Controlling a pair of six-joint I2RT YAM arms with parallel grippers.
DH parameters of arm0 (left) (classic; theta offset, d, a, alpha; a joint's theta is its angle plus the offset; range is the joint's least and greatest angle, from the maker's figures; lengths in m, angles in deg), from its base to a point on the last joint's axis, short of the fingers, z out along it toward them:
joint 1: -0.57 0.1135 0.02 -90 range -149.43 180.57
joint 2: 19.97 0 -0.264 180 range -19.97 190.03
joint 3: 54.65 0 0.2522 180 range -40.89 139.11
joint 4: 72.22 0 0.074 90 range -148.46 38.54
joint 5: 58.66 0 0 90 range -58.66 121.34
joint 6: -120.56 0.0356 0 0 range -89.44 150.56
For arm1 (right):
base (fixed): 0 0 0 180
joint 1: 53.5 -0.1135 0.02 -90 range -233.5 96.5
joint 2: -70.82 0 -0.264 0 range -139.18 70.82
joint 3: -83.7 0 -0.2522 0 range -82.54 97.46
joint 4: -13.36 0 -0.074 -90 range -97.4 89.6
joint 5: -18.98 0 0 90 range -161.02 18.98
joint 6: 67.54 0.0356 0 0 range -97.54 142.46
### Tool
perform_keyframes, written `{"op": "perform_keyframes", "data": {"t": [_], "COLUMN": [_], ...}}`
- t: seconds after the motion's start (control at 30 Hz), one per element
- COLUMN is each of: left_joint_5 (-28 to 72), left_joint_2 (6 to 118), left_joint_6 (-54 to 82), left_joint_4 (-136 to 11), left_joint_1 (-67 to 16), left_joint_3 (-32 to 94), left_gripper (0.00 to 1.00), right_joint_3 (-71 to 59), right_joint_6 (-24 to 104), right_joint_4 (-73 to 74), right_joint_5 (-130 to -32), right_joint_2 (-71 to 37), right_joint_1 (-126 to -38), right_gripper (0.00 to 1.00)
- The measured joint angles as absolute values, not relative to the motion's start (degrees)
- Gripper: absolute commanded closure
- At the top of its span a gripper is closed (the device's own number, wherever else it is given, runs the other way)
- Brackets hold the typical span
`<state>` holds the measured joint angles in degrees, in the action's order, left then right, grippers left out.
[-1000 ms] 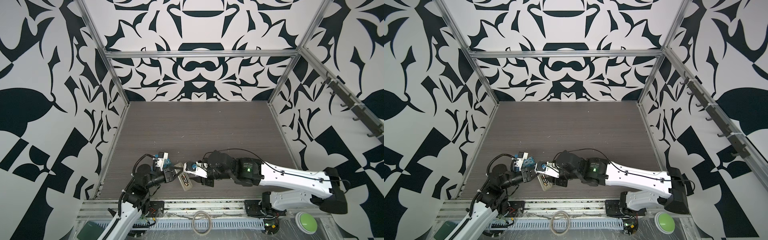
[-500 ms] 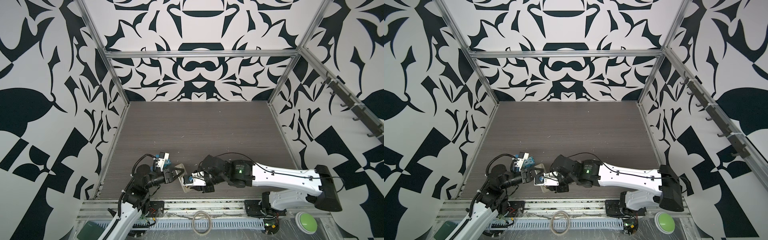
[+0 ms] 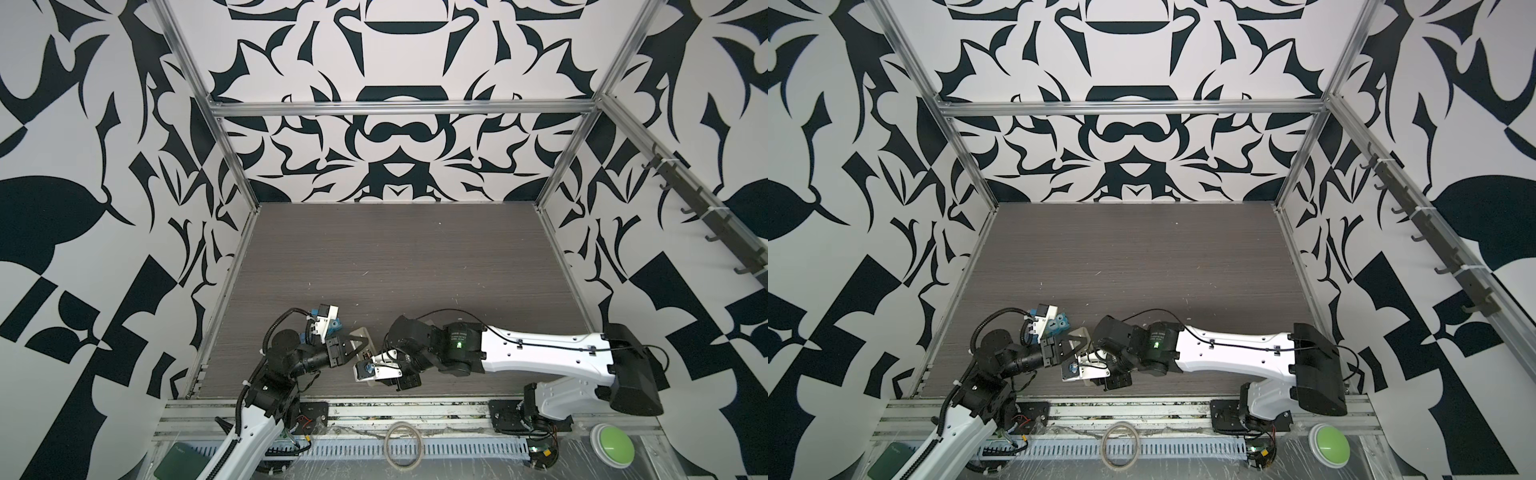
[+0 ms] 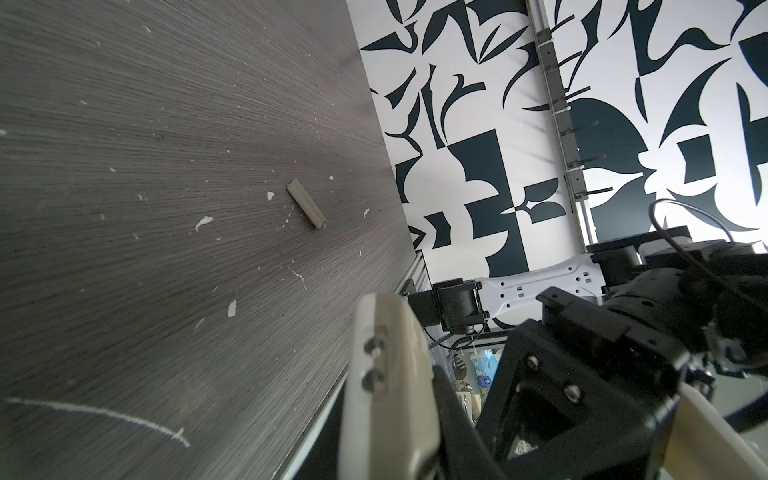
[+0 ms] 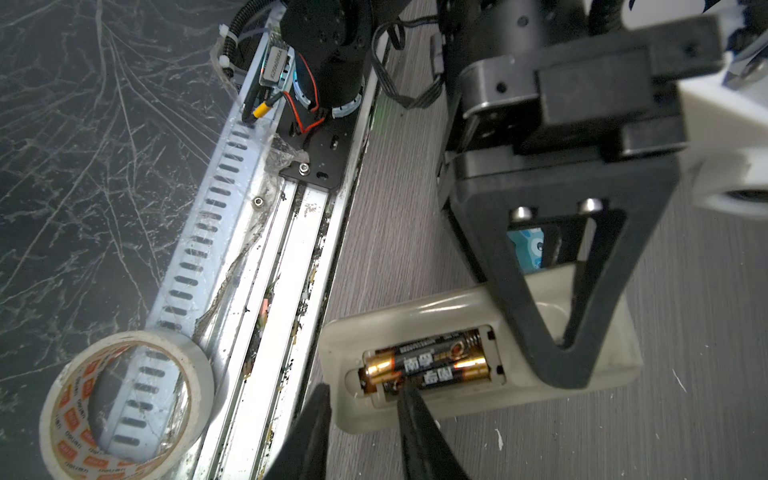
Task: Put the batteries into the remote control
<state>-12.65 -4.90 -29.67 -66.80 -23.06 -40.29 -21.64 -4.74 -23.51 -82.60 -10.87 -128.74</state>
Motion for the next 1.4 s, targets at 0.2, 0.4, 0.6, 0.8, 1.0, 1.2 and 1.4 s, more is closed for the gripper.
{"op": "perform_keyframes", "data": {"t": [0.2,0.4,0.6,0.8,1.0,1.2,1.4], "left_joint_5": [-12.7,-12.7,-13.7,-14.7,-15.0,-15.1,-15.1], "left_joint_2": [-4.7,-4.0,-4.2,-5.8,-5.6,-4.9,-4.8], "left_joint_6": [-29.6,-29.6,-29.6,-29.4,-29.2,-29.0,-29.0], "left_joint_4": [-66.8,-67.3,-67.8,-68.5,-68.5,-68.5,-68.5], "left_joint_1": [-23.1,-23.1,-23.1,-23.7,-24.0,-24.2,-24.3], "left_joint_3": [-40.3,-40.3,-40.3,-40.3,-40.3,-40.3,-40.3], "left_gripper": [1.0,1.0,1.0,1.0,1.0,1.0,1.0], "right_joint_3": [-21.6,-21.6,-21.7,-23.0,-23.4,-23.4,-23.4], "right_joint_6": [-5.0,-5.4,-5.3,-4.6,-4.7,-4.7,-4.7], "right_joint_4": [-22.8,-22.8,-22.9,-22.8,-22.7,-22.7,-21.9], "right_joint_5": [-82.2,-81.7,-81.7,-81.5,-81.1,-81.0,-81.2], "right_joint_2": [-11.3,-11.8,-11.3,-6.7,-4.6,-5.0,-6.1], "right_joint_1": [-128.7,-128.8,-128.8,-129.0,-129.1,-129.1,-129.1], "right_gripper": [0.69,0.68,0.67,0.66,0.66,0.66,0.66]}}
